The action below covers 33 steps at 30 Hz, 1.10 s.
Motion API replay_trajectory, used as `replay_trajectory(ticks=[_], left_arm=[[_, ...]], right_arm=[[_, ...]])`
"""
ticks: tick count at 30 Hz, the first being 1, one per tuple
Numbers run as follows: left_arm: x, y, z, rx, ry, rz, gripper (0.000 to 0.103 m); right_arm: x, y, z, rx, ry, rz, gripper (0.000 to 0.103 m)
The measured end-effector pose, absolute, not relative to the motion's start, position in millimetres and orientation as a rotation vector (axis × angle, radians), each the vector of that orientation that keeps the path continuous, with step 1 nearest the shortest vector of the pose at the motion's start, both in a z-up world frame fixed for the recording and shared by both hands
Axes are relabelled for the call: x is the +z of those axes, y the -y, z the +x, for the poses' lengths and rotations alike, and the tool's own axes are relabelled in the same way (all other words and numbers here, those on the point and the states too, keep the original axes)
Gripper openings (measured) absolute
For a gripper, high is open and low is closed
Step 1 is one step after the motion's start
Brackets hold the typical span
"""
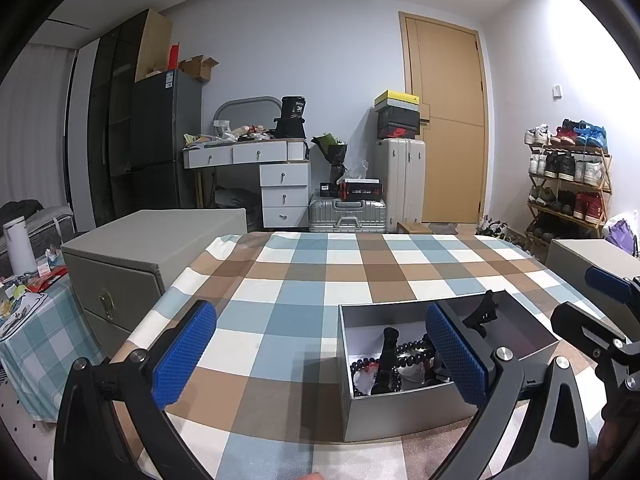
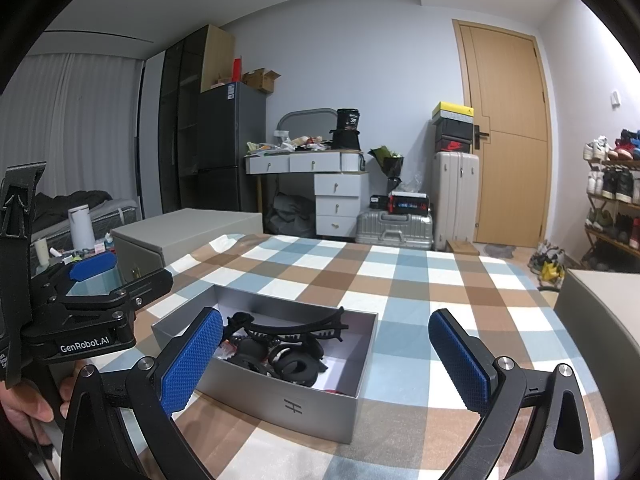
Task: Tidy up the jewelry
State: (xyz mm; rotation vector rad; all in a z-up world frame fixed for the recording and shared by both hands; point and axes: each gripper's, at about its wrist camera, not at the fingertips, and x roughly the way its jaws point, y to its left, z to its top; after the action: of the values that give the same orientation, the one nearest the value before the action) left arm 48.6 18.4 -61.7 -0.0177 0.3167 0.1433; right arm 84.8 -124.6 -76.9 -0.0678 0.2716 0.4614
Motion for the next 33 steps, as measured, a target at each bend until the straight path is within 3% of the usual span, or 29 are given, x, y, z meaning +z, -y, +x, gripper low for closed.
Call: replay_trajectory(ticks=[33], left_arm=[[-60.8,-16.0,47.3,0.135,-0.313,-0.019,0.102]], right_arm=[[-76.4,125.1,84.7,0.462,-0.272,-0.067,0.103]])
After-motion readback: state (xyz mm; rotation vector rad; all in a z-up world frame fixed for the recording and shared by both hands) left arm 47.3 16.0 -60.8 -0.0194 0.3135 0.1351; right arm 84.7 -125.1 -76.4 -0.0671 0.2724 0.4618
